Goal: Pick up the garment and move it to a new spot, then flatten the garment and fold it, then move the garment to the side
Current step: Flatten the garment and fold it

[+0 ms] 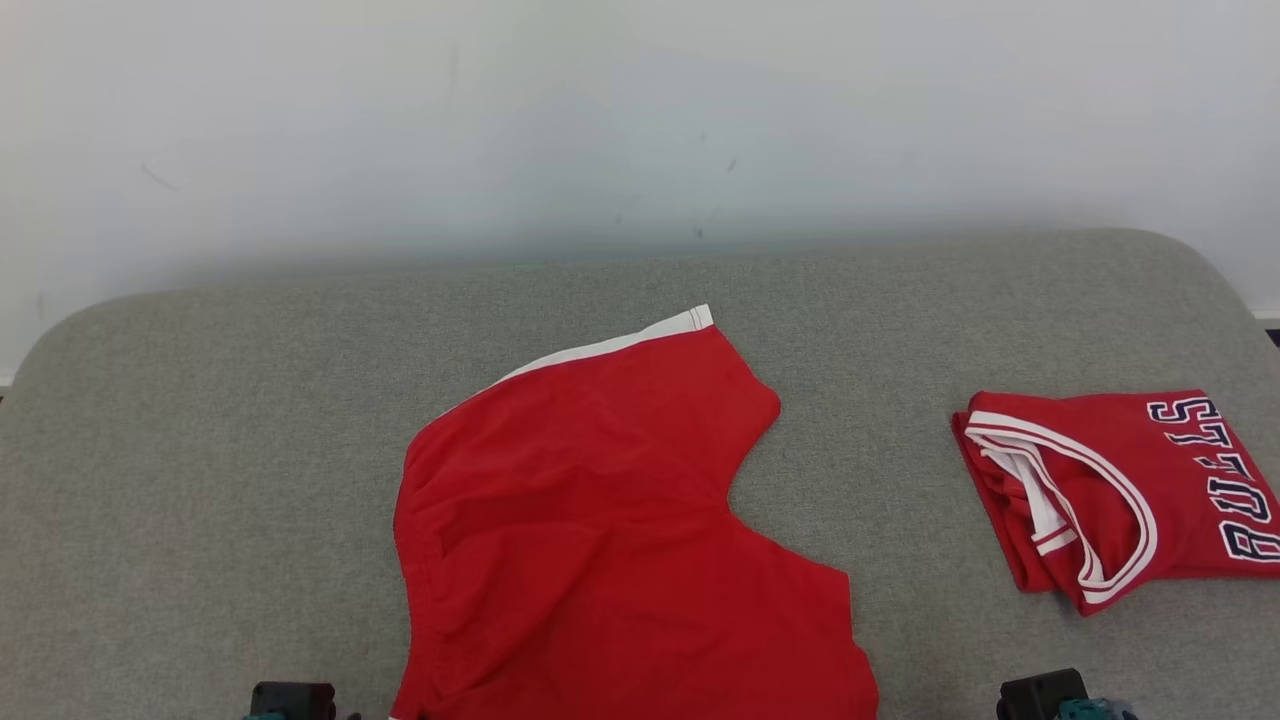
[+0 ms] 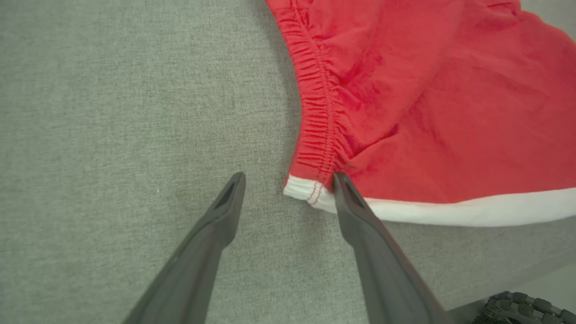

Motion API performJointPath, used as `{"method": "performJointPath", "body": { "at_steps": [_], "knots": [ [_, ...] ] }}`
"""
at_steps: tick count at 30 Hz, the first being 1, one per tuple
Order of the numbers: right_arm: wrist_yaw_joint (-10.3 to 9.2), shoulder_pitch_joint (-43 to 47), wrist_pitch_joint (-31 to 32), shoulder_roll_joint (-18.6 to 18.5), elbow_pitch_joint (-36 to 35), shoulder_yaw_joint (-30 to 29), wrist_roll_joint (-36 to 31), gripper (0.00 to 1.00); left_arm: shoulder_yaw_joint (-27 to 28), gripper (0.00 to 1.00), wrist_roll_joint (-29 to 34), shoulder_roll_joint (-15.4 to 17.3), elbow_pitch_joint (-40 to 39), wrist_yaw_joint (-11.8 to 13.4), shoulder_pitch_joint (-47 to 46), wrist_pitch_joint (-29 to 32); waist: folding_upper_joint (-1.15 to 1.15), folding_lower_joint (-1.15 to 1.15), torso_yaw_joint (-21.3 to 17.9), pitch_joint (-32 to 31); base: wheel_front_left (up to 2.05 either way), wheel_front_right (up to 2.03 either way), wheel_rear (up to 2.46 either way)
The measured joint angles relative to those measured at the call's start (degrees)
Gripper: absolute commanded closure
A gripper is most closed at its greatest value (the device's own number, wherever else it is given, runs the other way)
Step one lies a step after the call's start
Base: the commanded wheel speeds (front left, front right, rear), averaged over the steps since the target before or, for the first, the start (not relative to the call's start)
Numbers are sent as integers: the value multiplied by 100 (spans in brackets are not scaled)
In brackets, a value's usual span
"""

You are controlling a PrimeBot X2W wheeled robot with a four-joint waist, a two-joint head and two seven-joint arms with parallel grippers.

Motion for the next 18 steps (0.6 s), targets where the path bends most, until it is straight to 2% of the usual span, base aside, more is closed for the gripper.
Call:
{"method": "performJointPath", "body": {
  "at_steps": [4,5,7,10,12,18],
  "knots": [
    [-53,-8,187,48,52,37,51,13,-18,0,-15,-9,11,-32,-2,69,0,0,19,8,0,0,0],
    [-53,-11,235,54,71,48,53,18,-22,0,-57,-10,15,-54,-4,77,0,0,26,10,0,0,0],
    [-73,-18,316,79,98,71,60,21,-37,0,-125,-19,30,-56,-8,104,0,0,40,16,0,0,0],
    [-118,-49,393,130,141,83,93,35,-46,0,-155,-31,43,-103,-13,127,0,0,58,33,0,0,0],
    [-148,-132,439,164,187,99,93,48,-43,0,-166,-35,43,-103,-16,168,0,0,63,69,0,0,0],
    [-202,-358,591,261,347,192,78,53,-42,0,-177,-53,78,-148,-155,179,0,0,85,173,0,0,0]
  ]
}}
